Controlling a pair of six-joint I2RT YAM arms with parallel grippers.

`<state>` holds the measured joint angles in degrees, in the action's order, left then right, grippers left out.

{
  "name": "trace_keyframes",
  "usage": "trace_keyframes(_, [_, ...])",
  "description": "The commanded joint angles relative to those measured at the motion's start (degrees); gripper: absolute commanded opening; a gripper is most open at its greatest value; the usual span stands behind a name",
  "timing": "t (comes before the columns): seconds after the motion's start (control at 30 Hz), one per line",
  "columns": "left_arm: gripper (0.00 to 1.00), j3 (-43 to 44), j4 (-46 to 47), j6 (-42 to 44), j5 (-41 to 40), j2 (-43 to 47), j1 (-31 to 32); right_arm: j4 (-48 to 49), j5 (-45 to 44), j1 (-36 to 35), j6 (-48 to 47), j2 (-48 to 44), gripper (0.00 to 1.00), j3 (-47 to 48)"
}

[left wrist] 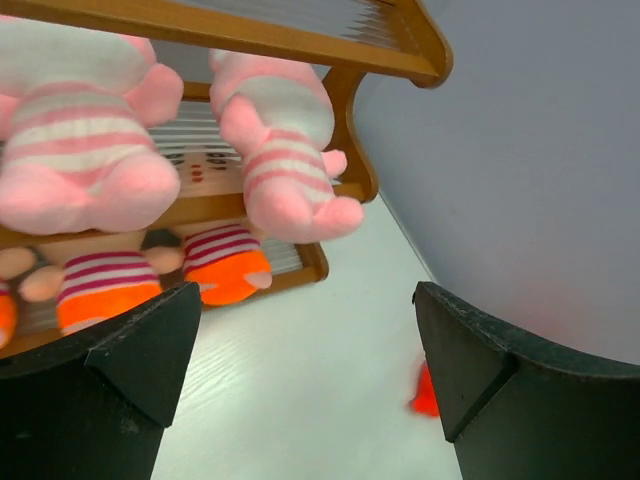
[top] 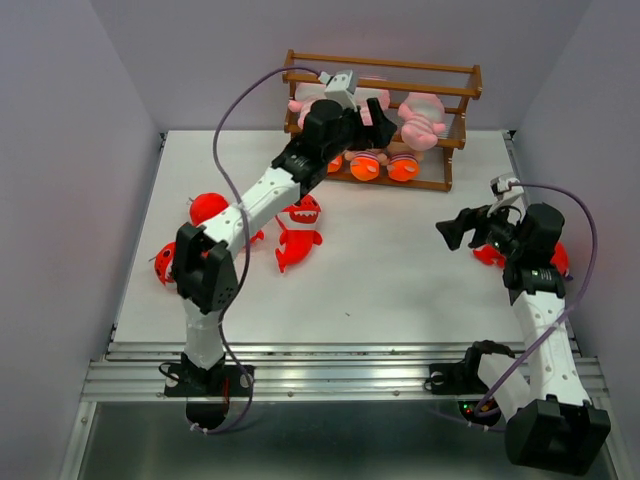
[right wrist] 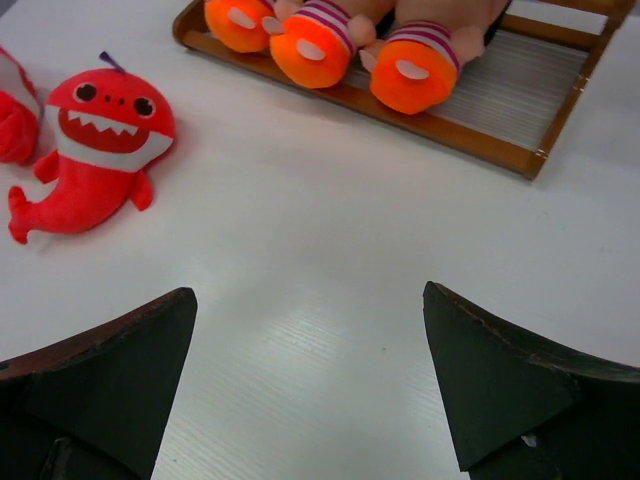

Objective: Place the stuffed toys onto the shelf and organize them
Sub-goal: Place the stuffed toy onto shelf

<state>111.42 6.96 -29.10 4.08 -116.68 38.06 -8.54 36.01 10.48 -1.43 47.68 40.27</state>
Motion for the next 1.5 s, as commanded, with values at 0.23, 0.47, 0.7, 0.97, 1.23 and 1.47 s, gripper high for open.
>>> trace_keyframes(0.23, [0.99,-39.4,-5.1,27.7,-3.5,48.0,-3.4,13.6,21.1,0.3,-8.5,11.2,1.00,2.9])
trace_keyframes(0.47, [0.99,-60.6,-13.3,37.4,-20.1,73.3,-5.2,14.9,10.6,-1.4,1.3,30.6,0.98,20.4])
trace_keyframes(0.7, [0.99,-72.6,-10.3,37.0,-25.0,88.5,-5.2,13.5,-1.4,-6.1,-0.8,43.5,0.97,35.6])
trace_keyframes(0.97, [0.99,-77.0,-7.6,35.0,-28.2,93.1,-5.2,12.6,-9.7,-9.4,-4.0,50.0,0.94,42.1])
trace_keyframes(1.23, [0.99,-77.7,-7.6,33.8,-29.2,92.7,-5.2,14.1,-13.1,-10.6,-4.6,54.8,0.87,45.2])
trace_keyframes(1.47, [0.99,-78.0,-7.4,34.2,-30.2,93.1,-5.2,14.6,-12.5,-10.6,-5.9,58.4,0.72,47.9])
